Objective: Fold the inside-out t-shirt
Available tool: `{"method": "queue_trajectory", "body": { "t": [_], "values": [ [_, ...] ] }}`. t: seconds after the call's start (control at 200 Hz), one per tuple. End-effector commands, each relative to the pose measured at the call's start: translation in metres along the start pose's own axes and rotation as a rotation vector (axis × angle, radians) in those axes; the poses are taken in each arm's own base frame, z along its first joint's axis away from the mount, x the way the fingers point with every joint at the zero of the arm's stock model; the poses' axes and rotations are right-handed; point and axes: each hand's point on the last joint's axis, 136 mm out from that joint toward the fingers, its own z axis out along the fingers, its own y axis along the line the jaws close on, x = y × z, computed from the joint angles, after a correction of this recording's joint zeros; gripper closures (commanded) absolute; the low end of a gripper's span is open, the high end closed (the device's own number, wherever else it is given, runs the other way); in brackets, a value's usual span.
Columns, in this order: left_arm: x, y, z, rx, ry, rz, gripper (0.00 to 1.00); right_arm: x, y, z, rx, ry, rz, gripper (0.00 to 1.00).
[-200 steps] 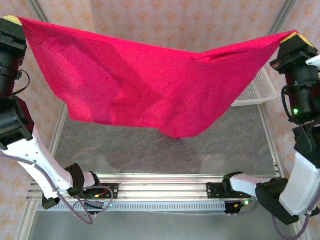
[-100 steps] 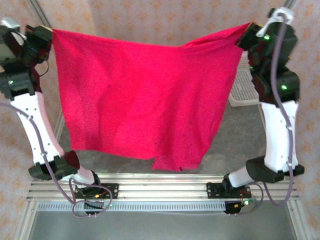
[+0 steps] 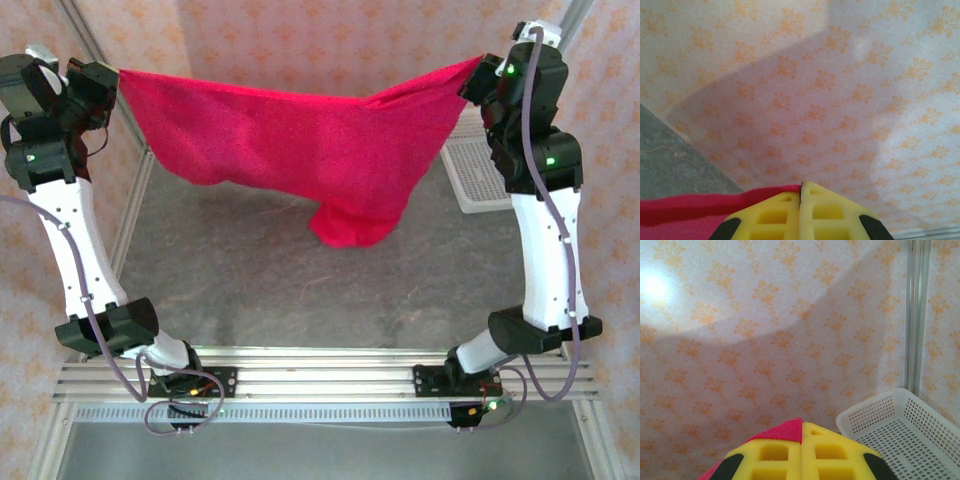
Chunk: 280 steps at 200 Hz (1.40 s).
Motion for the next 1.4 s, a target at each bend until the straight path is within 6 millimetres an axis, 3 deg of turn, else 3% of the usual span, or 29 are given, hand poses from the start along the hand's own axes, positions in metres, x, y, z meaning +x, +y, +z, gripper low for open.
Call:
{"method": "queue_trajectory", "body": {
  "t": [0.0, 0.225, 0.355, 0.39, 0.405, 0.495, 0.651, 0.771, 0.896, 1.171, 1.241, 1.281, 1.396],
  "values": [
    [-0.005, -0.024, -0.019, 0.054, -0.044, 0.062, 1.00, -0.027, -0.007, -0.027, -0.014, -0.080, 0.038, 1.00],
    [0.003, -0.045, -0.053, 0.087, -0.056, 0.100, 1.00, -0.025, -0.009, -0.071, -0.107, -0.048, 0.087, 1.00],
    [0.013, -0.045, -0.079, 0.056, -0.071, 0.150, 1.00, 0.001, -0.018, -0.097, -0.144, 0.019, 0.119, 1.00],
    [0.017, -0.043, -0.084, 0.051, -0.072, 0.156, 1.00, 0.013, -0.020, -0.095, -0.143, 0.051, 0.125, 1.00],
    [0.018, -0.042, -0.086, 0.049, -0.072, 0.159, 1.00, 0.012, -0.022, -0.105, -0.153, 0.043, 0.134, 1.00],
    [0.029, -0.036, -0.095, 0.037, -0.061, 0.168, 1.00, 0.025, -0.029, -0.118, -0.157, 0.071, 0.148, 1.00],
    [0.045, -0.030, -0.109, 0.026, -0.037, 0.185, 1.00, 0.014, -0.043, -0.147, -0.150, 0.027, 0.161, 1.00],
    [0.053, -0.027, -0.117, 0.023, -0.032, 0.191, 1.00, 0.010, -0.046, -0.155, -0.150, 0.013, 0.163, 1.00],
    [0.062, -0.006, -0.105, -0.002, 0.002, 0.161, 1.00, 0.032, -0.039, -0.136, -0.156, 0.077, 0.153, 1.00],
    [0.083, 0.050, -0.057, -0.071, 0.110, 0.072, 1.00, 0.098, -0.015, -0.064, -0.157, 0.246, 0.130, 1.00],
    [0.084, 0.061, -0.044, -0.093, 0.124, 0.059, 1.00, 0.101, -0.011, -0.050, -0.150, 0.251, 0.115, 1.00],
    [0.084, 0.064, -0.035, -0.098, 0.126, 0.059, 1.00, 0.109, -0.006, -0.031, -0.137, 0.273, 0.099, 1.00],
    [0.076, 0.064, -0.007, -0.103, 0.123, 0.066, 1.00, 0.104, 0.001, 0.002, -0.102, 0.249, 0.059, 1.00]
  ]
}}
